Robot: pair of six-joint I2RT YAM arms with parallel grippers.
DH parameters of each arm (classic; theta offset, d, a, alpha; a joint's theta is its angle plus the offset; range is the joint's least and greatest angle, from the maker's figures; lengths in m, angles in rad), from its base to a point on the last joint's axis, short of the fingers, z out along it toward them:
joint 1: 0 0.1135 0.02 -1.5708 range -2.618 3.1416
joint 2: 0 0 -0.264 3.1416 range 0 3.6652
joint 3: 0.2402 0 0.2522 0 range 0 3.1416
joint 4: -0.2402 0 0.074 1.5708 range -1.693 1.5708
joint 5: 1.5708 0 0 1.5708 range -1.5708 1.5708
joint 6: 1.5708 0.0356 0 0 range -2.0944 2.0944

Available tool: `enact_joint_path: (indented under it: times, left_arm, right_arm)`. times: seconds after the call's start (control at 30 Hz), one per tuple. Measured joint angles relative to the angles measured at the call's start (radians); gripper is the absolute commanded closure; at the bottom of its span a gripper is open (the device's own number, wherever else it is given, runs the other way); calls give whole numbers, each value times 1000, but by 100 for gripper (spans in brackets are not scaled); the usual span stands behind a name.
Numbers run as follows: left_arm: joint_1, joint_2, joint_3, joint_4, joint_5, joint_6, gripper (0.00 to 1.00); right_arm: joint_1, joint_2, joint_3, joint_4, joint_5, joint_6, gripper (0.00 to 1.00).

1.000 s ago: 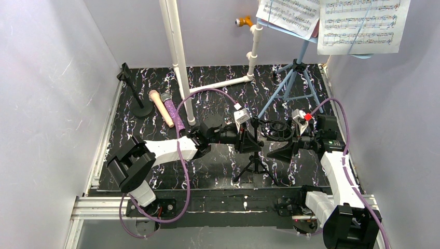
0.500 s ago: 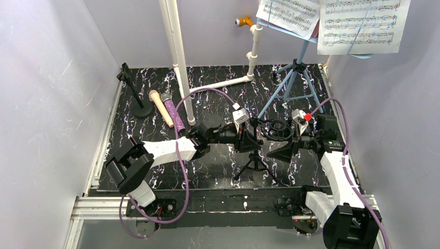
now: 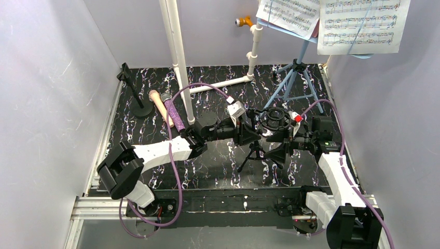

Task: Pack up the instrument practice props
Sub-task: Unscrew the knob on the microphone stand.

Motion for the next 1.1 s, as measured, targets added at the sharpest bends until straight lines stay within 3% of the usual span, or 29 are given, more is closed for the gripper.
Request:
enact_joint_path:
  times: [0.33,0.47,0.7,0.83,0.93,0.97,1.1]
  left_arm:
    - [0,-10,20,-84,-117,3,100]
    - [0,-10,21,-98,-146,-5,100]
    - [-4,-10,37,-102,-167,-26,100]
    - [-8,-10,48,-102,-171,-41,100]
    - [-8,-10,49,-104,-179,-43,100]
    - [-8,-10,49,-104,-182,-45,100]
    - [-8,-10,49,-109,-186,-62,80]
  right_arm:
    - [23,0,0,12,84,-3,34]
    - [45,0,0,25,99,-3,38]
    - [65,1,0,39,114,3,53]
    - [69,1,-5,61,118,13,73]
    - [71,2,-8,68,108,27,98]
    - [72,2,-8,72,105,28,99]
    - [69,3,-7,64,101,19,99]
